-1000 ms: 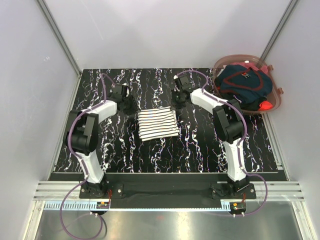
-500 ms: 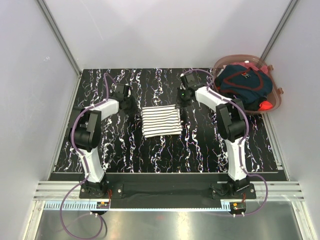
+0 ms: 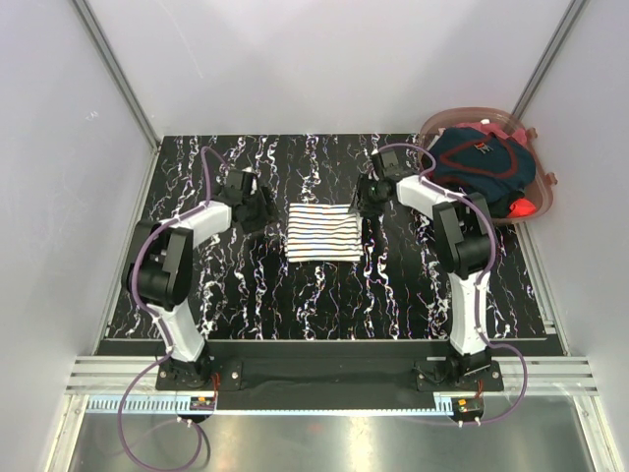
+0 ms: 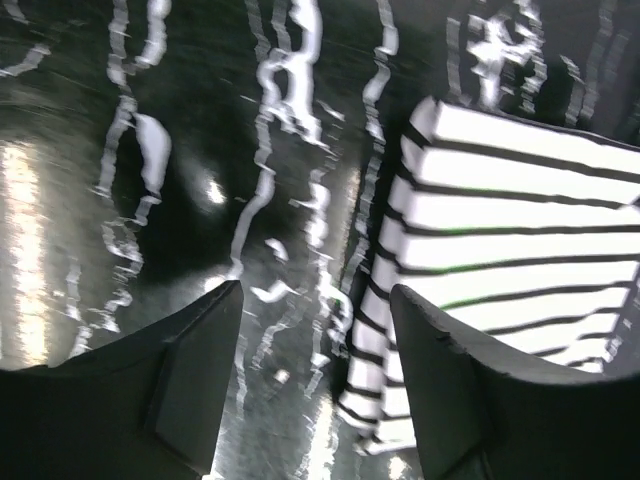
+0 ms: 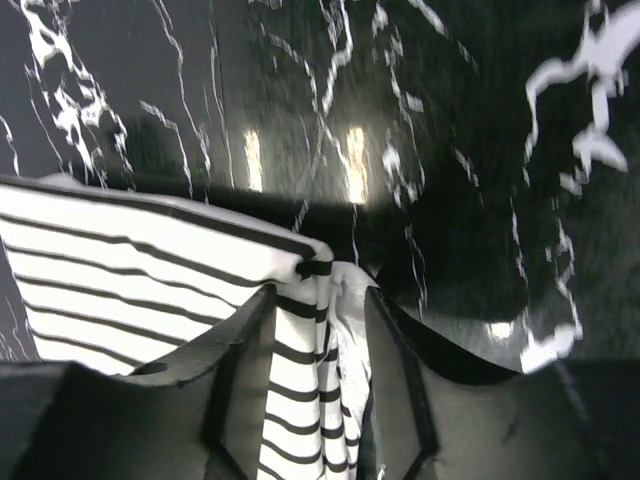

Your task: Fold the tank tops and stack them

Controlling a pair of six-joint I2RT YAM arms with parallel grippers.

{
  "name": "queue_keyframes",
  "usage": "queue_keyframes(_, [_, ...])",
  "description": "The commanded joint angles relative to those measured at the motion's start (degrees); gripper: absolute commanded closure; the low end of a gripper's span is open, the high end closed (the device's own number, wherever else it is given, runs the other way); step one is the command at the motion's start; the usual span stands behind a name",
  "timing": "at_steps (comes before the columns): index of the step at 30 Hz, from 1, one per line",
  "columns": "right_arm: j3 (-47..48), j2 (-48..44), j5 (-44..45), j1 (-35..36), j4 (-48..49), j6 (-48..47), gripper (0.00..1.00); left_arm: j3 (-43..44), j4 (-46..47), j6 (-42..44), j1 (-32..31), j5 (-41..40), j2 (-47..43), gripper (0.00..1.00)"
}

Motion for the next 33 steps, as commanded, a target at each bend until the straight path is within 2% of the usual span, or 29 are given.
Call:
queue_keyframes(1, [-4.52, -8.20, 1.65, 0.57, 4.96, 0.69, 0.47, -1.18, 4.01, -1.13, -1.49, 3.58, -2.85, 0.33])
queue_keyframes(4, [-9.19, -11.99, 3.50, 0.49, 8.21, 1.31, 0.38, -2.58, 5.41, -2.36, -2.72, 4.99, -2.84, 0.33])
queue_keyframes(12, [-14.91, -17.19, 5.26, 0.40, 12.79, 2.10, 0.36, -4.26, 7.96, -4.03, -4.83, 7.02, -1.09, 0.39])
queue_keyframes(16, [-15.26, -17.46, 5.70, 0.31, 12.97, 2.19, 0.37, -4.00, 7.17, -4.47, -5.27, 6.33, 0.05, 0.55])
queue_keyframes(17, [-15.35, -17.37, 5.61, 0.31, 12.88, 2.19, 0.38, -4.08, 7.26, -4.56, -5.36, 6.14, 0.06, 0.62])
queue_keyframes(19, [-15.44, -17.19, 5.53, 0.31, 13.06, 2.28, 0.39, -4.00, 7.35, -4.91, -5.36, 6.14, 0.75, 0.68])
queue_keyframes(20, [-15.44, -17.19, 5.61, 0.31, 13.06, 2.36, 0.40, -3.74, 7.43, -4.91, -5.19, 6.14, 1.11, 0.76])
queue_keyframes(26, [-15.70, -17.28, 5.61, 0.05, 13.06, 2.36, 0.43, 0.83, 7.87, -5.88, -3.52, 8.86, 4.97, 0.90])
queue_keyframes(27, [-15.70, -17.28, 5.70, -0.13, 13.06, 2.36, 0.44, 2.05, 7.79, -5.88, -3.43, 9.13, 5.67, 0.99])
queue_keyframes(31, [-15.70, -17.10, 5.35, -0.48, 12.97, 2.54, 0.45, 3.12, 9.45, -7.62, -0.36, 12.54, 7.17, 1.00])
queue_keyframes(33, [-15.87, -17.02, 5.26, -0.48, 13.14, 2.71, 0.45, 1.81, 11.03, -8.51, 4.55, 14.22, 7.00, 1.00])
